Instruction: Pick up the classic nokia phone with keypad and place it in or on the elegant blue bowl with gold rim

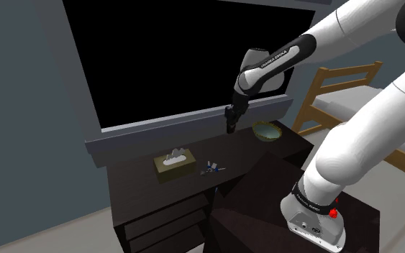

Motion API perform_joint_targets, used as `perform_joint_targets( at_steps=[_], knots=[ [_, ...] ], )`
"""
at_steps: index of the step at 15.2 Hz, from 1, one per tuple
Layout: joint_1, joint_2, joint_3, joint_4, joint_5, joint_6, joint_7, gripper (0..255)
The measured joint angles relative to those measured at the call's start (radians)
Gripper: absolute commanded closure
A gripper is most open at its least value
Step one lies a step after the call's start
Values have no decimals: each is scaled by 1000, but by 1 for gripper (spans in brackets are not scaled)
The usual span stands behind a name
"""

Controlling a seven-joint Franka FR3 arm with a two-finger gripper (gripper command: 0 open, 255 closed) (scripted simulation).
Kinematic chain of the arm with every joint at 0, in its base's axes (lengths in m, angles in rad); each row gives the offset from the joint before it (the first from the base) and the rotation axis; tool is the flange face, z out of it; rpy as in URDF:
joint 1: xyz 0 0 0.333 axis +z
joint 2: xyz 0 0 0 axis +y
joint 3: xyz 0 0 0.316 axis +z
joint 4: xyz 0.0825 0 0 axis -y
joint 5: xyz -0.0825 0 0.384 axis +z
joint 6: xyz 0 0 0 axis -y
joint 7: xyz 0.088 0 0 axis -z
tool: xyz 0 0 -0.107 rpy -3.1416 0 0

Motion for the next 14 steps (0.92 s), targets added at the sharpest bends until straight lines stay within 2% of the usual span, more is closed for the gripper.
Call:
perform_joint_targets(
  at_steps=[2,5,12,14],
  knots=[
    [-8,-16,-6,11,-7,-27,-8,255],
    [-41,-32,-55,6,-21,-39,-76,255],
    [-120,-28,-191,50,-45,-84,-269,255],
    [-133,-3,-233,92,-38,-102,-332,255]
  ],
)
